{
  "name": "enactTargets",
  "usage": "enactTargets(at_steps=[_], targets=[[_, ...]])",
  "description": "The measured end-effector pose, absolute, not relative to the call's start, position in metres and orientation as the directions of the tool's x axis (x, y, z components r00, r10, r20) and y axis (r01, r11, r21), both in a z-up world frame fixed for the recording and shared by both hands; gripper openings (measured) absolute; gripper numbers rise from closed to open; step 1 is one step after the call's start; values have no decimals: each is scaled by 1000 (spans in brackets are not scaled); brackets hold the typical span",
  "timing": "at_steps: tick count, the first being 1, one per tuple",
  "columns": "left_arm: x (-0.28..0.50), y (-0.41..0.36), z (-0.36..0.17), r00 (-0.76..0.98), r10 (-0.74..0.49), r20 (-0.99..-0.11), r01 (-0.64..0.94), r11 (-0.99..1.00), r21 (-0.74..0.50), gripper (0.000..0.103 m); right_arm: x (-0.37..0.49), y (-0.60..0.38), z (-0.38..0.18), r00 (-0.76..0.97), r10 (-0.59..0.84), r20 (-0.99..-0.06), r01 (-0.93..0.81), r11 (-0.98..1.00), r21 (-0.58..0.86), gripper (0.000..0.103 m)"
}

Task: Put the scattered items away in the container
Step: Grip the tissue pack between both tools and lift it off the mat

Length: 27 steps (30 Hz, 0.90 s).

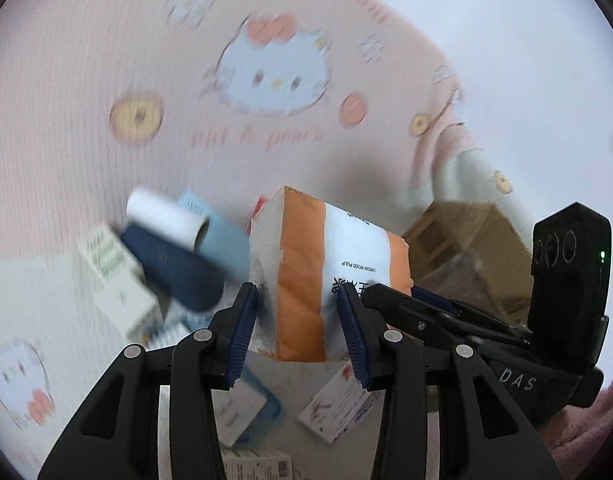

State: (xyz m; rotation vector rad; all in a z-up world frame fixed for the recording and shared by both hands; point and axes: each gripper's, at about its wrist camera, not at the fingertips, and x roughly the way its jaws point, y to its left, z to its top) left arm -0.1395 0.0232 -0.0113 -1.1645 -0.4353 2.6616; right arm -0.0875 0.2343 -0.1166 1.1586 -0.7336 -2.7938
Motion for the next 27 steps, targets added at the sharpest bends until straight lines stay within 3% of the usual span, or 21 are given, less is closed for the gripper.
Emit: enactTargets(at_steps=[6, 12, 19, 27], targets=[[-151, 54, 25, -702, 331, -630, -169, -938, -304, 46, -75, 254, -77, -794, -152, -589, -159, -883, 442, 49], [-189, 112, 47, -651, 464, -601, -338, -886, -317, 46, -48, 299, -42, -842, 1, -540, -269, -867, 419, 49], [-243, 201, 46, -470, 631, -617, -498, -767, -404, 47, 0, 363, -24, -807, 214, -551, -470, -797, 379, 49], [-277, 295, 24, -252, 675, -694, -597, -672, -437, 47, 51, 424, -36, -709, 330, -623, -638, -676, 368, 49]])
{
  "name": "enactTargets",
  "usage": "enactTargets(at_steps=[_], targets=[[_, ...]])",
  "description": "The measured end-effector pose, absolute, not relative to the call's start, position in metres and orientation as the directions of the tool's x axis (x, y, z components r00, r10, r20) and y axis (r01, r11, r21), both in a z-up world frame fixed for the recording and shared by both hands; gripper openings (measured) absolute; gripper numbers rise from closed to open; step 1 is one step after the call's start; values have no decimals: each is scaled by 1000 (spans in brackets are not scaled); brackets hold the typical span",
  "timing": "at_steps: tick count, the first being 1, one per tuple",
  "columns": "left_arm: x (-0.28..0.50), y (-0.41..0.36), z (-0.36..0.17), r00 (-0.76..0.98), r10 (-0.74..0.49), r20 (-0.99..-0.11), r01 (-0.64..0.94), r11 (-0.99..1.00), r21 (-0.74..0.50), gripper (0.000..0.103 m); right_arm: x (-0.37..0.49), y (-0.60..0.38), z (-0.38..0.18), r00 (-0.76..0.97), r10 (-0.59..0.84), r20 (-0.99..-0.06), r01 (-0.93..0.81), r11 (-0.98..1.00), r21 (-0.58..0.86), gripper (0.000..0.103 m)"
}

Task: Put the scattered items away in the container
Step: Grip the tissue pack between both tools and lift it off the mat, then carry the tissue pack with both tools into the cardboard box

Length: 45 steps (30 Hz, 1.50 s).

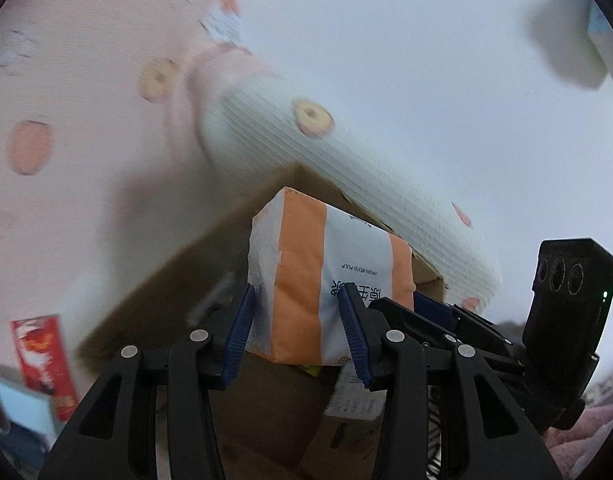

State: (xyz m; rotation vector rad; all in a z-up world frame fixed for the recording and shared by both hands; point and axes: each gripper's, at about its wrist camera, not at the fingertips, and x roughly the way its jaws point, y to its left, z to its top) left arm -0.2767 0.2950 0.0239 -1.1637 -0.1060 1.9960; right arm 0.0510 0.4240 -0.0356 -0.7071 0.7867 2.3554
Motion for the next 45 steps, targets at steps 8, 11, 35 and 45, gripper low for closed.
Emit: enactTargets(at_steps=[8, 11, 35, 45], targets=[[-301, 363, 2, -89, 685, -723, -607, -613, -506, 48, 81, 464, -43, -602, 411, -684, -753, -577, 316, 49], [-307, 381, -4, -68, 659, -749, -625, -613, -483, 48, 85, 477, -47, -572, 408, -712, -777, -548, 310, 49], [-308, 381, -67, 37, 421, -906, -452, -801, -391, 13, 48, 508, -70, -374, 301, -877, -736, -672, 83, 24], [-323, 399, -86, 71, 425, -903, -403, -815, -415, 12, 24, 510, -93, -338, 84, -937, -639, -751, 164, 14]])
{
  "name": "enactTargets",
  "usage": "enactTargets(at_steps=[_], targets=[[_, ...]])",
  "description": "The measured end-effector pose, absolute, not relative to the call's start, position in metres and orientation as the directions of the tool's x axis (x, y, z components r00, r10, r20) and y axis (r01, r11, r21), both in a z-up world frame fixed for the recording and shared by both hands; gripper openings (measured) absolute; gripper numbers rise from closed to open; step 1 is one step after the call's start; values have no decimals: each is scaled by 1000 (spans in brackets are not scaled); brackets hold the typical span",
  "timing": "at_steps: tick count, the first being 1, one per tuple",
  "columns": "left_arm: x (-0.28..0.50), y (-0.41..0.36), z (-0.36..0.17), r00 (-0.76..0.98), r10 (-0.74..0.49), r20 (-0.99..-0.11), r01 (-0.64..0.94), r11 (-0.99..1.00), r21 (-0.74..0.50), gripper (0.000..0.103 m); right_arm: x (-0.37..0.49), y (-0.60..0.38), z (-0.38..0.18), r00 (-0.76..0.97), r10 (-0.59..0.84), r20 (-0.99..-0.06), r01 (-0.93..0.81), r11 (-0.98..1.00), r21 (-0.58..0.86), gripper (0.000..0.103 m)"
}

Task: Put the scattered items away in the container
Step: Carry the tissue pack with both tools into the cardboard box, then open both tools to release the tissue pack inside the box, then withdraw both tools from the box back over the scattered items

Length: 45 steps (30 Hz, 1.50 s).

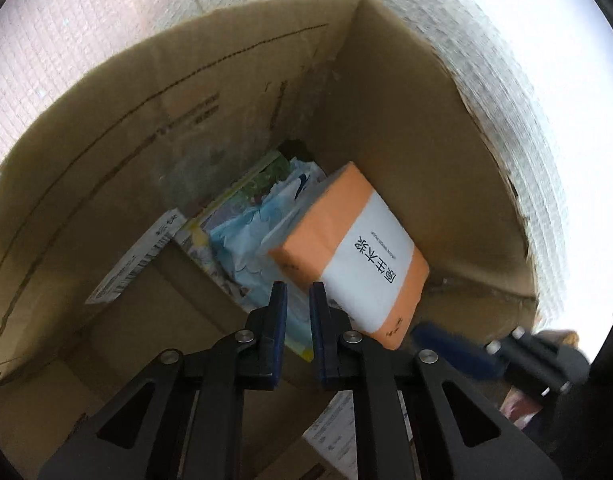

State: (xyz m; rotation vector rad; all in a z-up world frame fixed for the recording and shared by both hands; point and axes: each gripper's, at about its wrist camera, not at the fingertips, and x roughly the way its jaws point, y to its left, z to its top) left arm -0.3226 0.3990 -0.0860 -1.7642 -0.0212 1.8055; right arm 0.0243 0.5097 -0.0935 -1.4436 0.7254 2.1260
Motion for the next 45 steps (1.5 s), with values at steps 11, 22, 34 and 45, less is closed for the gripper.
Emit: enactTargets(at_steps=[11, 22, 34, 45], targets=[[-299, 369, -49, -59, 423, -904, -423, -831, -361, 17, 16, 512, -102, -285, 126, -950, -670, -735, 103, 14], [-268, 278, 1, -245, 510, -824, -351, -839, -415, 52, -7, 445, -66, -347, 163, -924, -555, -830, 62, 22], [-208, 164, 28, -596, 475, -647, -309, -880, -361, 56, -46, 343, -28, -533, 259, -806, -428, -904, -7, 48], [-168, 76, 12, -706, 390, -592, -195, -910, -367, 59, -84, 278, -51, -567, 68, -821, -254, -962, 96, 50]])
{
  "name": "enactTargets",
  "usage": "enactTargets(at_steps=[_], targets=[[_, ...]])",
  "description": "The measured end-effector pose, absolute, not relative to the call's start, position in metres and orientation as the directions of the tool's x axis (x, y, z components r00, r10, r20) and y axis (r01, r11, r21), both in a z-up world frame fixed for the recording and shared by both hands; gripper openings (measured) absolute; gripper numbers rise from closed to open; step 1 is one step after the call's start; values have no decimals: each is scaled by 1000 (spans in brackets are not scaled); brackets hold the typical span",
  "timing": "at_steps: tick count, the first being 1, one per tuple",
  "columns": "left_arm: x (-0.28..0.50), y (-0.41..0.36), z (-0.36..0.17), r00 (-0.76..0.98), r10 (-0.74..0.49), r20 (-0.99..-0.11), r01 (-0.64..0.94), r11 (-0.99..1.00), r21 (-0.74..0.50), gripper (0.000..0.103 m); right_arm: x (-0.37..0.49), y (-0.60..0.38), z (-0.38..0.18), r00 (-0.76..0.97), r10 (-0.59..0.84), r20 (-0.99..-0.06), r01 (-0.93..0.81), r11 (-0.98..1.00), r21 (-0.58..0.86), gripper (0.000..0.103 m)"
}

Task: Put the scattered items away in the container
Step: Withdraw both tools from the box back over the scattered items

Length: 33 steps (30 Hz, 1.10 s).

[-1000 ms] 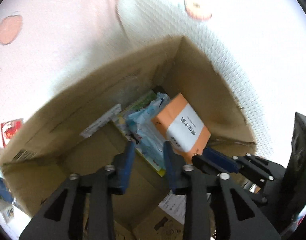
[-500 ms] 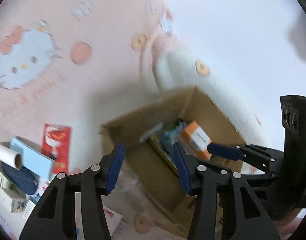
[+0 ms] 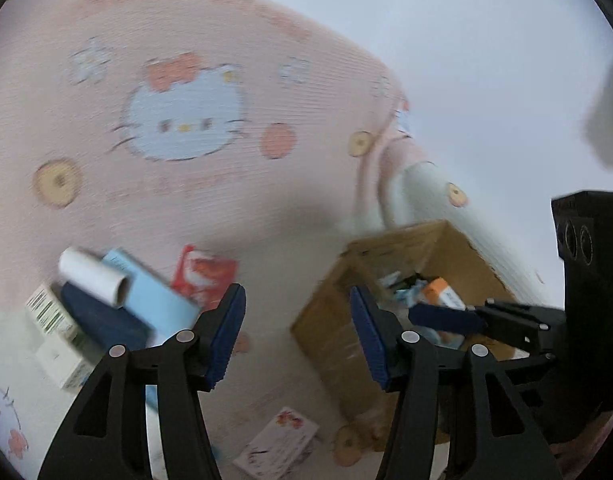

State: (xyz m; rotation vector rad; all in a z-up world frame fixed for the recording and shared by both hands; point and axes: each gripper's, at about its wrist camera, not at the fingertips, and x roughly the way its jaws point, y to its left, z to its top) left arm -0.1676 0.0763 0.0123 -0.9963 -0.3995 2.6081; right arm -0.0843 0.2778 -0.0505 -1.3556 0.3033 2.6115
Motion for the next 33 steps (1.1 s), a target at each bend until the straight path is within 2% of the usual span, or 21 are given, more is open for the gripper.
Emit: enactTargets(at_steps=[2, 7, 11, 16, 20, 22, 23, 24, 25, 26, 33], targets=[[-161, 57, 1, -724, 372, -580, -184, -916, -357, 60, -88, 267, -63, -579, -3, -815, -239, -956, 173, 50], [-150, 21, -33, -715, 273, -644, -73, -945, -319, 60, -98, 251, -97, -572, -145, -807, -221, -920, 322, 51], [-150, 9, -57, -680, 308, -665, -53, -926, -375, 60, -109, 246, -117, -576, -167, -800, -224, -909, 351, 63], [-176, 9, -79, -649, 278, -708, -27, -939, -343, 60, -125, 251, -148, -588, -166, -792, -274, -880, 387, 63], [-209, 10, -105, -570, 350, -743, -24, -912, -410, 59, -139, 260, -169, -593, -111, -797, -331, -869, 367, 63], [-224, 9, -116, -549, 345, -761, 1, -910, -414, 54, -148, 262, -181, -571, -69, -818, -357, -877, 323, 63], [-230, 8, -119, -547, 335, -767, 20, -911, -412, 47, -152, 262, -185, -566, -49, -823, -367, -879, 304, 62], [-237, 5, -122, -551, 330, -767, 33, -909, -415, 45, -155, 263, -189, -561, -19, -828, -383, -881, 280, 55], [-240, 4, -124, -555, 326, -765, 41, -908, -417, 45, -158, 264, -194, -567, -5, -823, -387, -881, 272, 46], [-244, 2, -125, -563, 316, -763, 50, -909, -413, 44, -161, 265, -197, -579, -14, -815, -378, -881, 284, 32], [-261, 2, -123, -579, 66, -812, 115, -980, -162, 45, -185, 271, -219, -588, -149, -795, -344, -844, 412, 30]])
